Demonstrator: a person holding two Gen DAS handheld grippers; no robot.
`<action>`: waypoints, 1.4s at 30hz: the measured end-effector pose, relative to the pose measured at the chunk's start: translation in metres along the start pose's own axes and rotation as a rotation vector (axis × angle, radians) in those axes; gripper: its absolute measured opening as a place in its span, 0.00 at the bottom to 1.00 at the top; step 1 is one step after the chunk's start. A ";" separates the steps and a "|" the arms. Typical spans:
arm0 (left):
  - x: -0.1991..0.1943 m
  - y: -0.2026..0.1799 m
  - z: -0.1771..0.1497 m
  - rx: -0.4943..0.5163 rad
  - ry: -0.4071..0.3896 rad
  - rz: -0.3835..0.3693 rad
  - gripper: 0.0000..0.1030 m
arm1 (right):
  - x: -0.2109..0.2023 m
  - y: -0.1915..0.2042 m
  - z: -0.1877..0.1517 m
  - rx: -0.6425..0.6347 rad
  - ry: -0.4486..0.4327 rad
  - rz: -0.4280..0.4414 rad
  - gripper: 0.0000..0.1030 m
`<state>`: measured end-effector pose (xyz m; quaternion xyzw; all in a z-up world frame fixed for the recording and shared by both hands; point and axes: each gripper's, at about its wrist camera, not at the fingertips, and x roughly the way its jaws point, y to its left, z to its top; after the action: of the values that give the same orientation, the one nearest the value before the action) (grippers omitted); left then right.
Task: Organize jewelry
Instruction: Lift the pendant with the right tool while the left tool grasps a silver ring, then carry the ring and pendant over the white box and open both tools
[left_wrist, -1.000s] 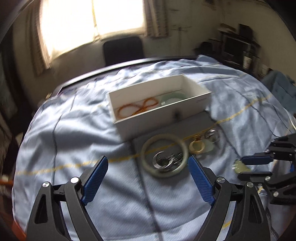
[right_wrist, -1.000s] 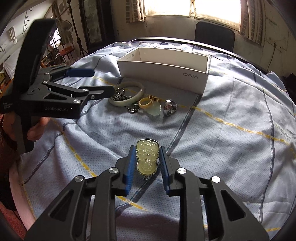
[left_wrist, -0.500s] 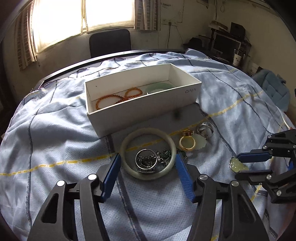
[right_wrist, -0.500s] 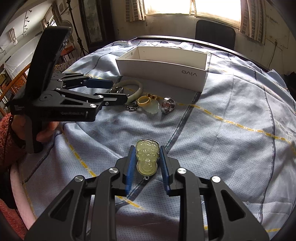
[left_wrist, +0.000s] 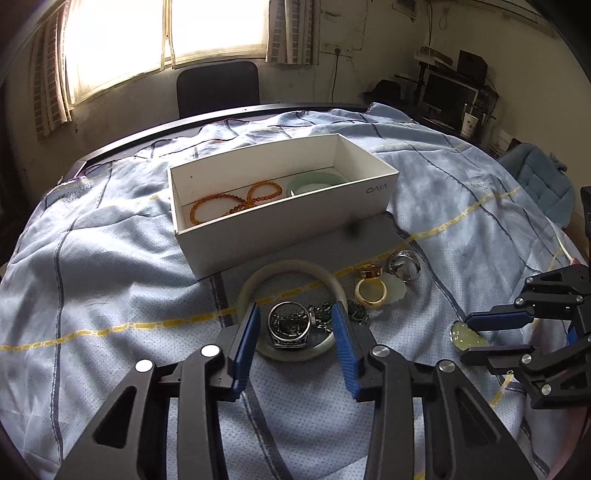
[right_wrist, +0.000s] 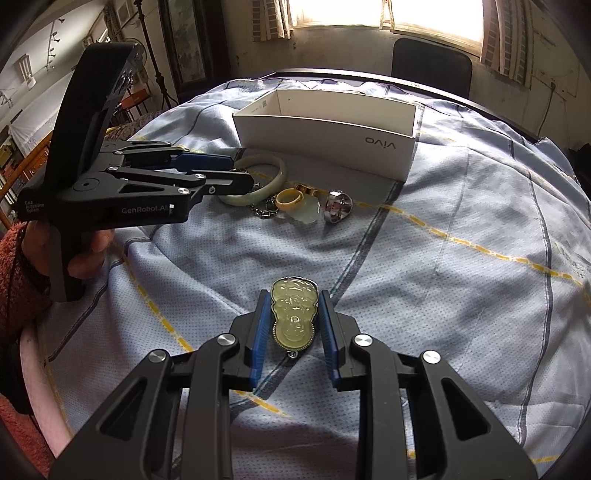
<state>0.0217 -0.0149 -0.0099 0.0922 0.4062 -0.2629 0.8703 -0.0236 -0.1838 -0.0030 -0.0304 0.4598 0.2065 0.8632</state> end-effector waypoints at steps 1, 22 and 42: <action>0.000 0.000 0.000 0.001 0.002 -0.005 0.34 | 0.000 0.000 0.000 0.000 -0.001 0.000 0.25; -0.008 0.008 0.002 -0.056 -0.009 -0.068 0.24 | -0.001 0.000 0.000 0.002 -0.007 -0.001 0.25; -0.040 0.023 0.027 -0.126 -0.062 -0.050 0.24 | -0.007 -0.008 0.019 0.069 -0.047 -0.038 0.25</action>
<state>0.0307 0.0098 0.0367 0.0191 0.3970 -0.2611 0.8797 -0.0090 -0.1892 0.0121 -0.0047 0.4456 0.1746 0.8780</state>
